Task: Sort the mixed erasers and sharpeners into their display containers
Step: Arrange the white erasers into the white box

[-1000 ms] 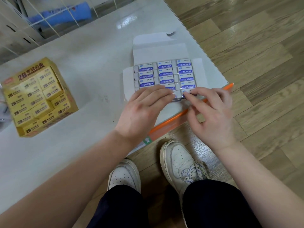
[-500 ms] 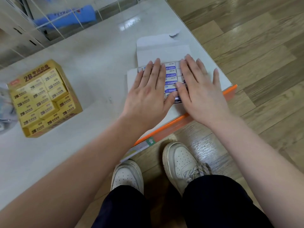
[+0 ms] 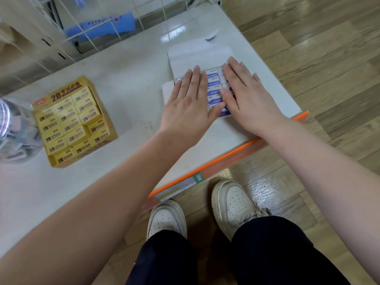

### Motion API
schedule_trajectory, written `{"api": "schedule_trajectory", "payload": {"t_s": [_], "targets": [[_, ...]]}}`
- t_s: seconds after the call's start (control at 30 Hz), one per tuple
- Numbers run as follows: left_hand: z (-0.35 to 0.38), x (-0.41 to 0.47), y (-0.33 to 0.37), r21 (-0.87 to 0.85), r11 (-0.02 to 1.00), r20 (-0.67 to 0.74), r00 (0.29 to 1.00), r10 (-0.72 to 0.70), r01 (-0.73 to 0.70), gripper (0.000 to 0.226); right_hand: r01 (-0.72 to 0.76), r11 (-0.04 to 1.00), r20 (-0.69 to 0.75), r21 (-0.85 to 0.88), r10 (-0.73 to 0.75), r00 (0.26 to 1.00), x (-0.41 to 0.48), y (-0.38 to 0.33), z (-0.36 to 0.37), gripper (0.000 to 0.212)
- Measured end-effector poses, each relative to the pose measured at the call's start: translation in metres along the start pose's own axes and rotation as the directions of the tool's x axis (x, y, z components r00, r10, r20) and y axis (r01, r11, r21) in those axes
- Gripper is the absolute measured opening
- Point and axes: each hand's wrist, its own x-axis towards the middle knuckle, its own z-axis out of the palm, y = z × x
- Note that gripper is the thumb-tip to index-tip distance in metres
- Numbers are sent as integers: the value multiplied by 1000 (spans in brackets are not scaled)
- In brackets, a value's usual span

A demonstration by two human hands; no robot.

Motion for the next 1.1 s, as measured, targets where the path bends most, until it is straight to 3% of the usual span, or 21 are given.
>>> {"api": "schedule_trajectory", "payload": {"t_s": [0.2, 0.3, 0.4, 0.47, 0.63, 0.83, 0.93, 1.03, 1.1], "targets": [[-2, 24, -11, 0, 998, -7, 998, -56, 56, 73, -15, 987, -15, -161, 13, 1000, 28, -2, -5, 54], [-2, 29, -12, -3, 997, -5, 997, -73, 73, 73, -64, 993, -242, -98, 38, 969, 10, -7, 1, 50], [-1, 32, -13, -6, 997, 2, 997, -81, 81, 72, 28, 994, -387, -110, -68, 920, -16, -8, 14, 44], [-1, 34, -14, -5, 997, -1, 997, -80, 80, 72, 96, 988, -373, -122, -135, 918, -20, -3, 22, 41], [-1, 47, -18, -8, 995, -2, 995, -102, 102, 73, 63, 991, -341, 115, -20, 940, 3, -3, 12, 42], [-7, 71, -31, -12, 995, 24, 995, -98, 98, 72, 102, 993, -269, 67, -80, 960, 31, -9, -2, 35], [-13, 64, -35, -129, 987, 21, 996, -90, 92, 73, 60, 998, -229, -9, -61, 972, 35, -9, -2, 33], [-21, 23, -51, -230, 967, -125, 982, -142, 111, 74, -38, 999, -218, -10, 35, 975, 12, -26, 11, 51], [-31, -21, -68, -272, 942, -124, 963, -239, 198, 78, 37, 999, -263, 27, -28, 965, -7, -46, 26, 55]]}}
